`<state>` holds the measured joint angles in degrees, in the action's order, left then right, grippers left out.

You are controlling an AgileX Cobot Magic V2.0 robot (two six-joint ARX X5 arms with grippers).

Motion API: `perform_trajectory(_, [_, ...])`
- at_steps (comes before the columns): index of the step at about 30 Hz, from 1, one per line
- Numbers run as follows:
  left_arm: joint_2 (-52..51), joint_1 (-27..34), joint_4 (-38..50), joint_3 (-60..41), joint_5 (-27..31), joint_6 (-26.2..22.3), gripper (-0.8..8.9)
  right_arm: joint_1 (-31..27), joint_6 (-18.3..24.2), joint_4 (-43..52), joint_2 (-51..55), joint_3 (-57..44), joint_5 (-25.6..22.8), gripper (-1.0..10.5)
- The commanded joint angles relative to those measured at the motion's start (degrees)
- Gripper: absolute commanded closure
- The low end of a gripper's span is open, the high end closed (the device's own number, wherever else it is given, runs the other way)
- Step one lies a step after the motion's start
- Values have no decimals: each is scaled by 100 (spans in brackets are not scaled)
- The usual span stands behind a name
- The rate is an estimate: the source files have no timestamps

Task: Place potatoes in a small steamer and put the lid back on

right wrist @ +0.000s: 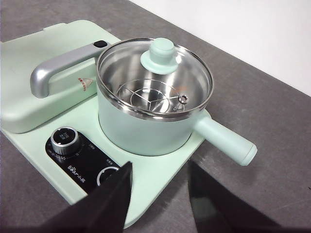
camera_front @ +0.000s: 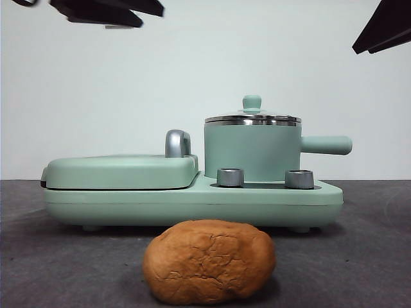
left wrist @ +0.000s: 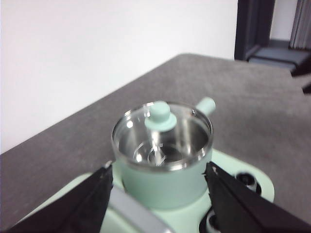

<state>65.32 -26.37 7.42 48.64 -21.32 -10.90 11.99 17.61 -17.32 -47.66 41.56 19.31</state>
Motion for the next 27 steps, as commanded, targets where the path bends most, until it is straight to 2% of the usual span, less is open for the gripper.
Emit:
perform_trajectory(1, [393,-138,540,136,24,549,509,26,-122,57,-17,98,15,764])
perform_trajectory(7, [1287,-393,1167,413,55,894,512,26,-227,66,-17,98,15,764])
perform_trajectory(27, [4076,-997,973,3322,87,890,510,26,-372,101,-17,98,15,764])
